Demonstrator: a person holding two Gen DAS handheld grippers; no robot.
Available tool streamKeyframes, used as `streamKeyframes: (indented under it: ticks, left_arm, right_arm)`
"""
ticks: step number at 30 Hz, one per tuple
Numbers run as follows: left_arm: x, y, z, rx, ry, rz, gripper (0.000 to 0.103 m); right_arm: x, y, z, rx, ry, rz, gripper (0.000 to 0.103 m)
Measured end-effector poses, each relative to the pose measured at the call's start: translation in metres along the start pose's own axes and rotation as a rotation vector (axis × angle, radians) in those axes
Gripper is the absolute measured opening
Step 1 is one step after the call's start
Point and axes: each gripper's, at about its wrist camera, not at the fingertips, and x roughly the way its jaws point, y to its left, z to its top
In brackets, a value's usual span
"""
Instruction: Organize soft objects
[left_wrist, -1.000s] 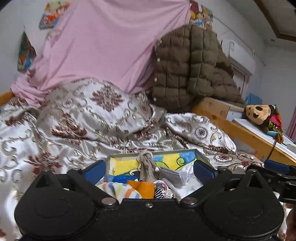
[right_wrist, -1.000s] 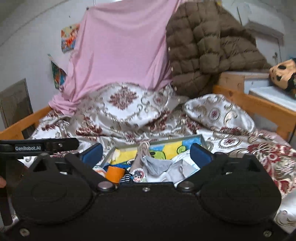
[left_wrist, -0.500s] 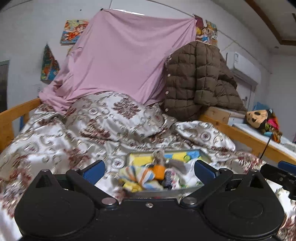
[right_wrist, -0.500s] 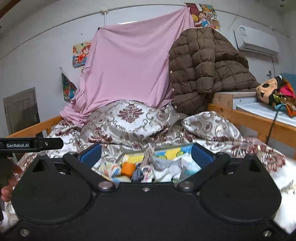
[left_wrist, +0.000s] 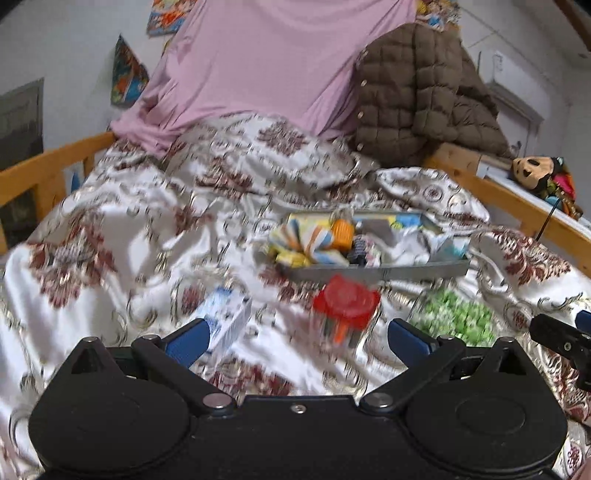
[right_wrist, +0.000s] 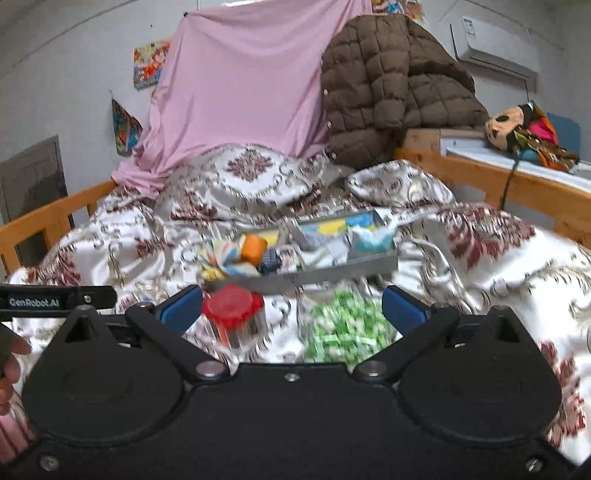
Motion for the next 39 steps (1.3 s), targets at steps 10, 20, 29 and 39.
streamKeyframes:
  ticks: [10, 20, 29, 39]
  left_arm:
    - [0.010, 0.004, -0.025, -0.017, 0.076, 0.056, 0.102]
    - [0.015, 0.001, -0.032, 0.005, 0.084, 0.072, 0.102]
    - [0.018, 0.003, -0.034, 0.004, 0.096, 0.082, 0.102]
    - [0.017, 0.003, -0.033, 0.005, 0.095, 0.083, 0.102]
  right_arm:
    - [0.003, 0.008, -0.019, -0.032, 0.062, -0.043, 0.102]
    - [0.000, 0.010, -0.031, -0.058, 0.079, -0.032, 0.102]
    - [0.004, 0.008, -0.033, -0.057, 0.091, -0.026, 0.102]
    - [0.005, 0.008, -0.033, -0.056, 0.090, -0.027, 0.102]
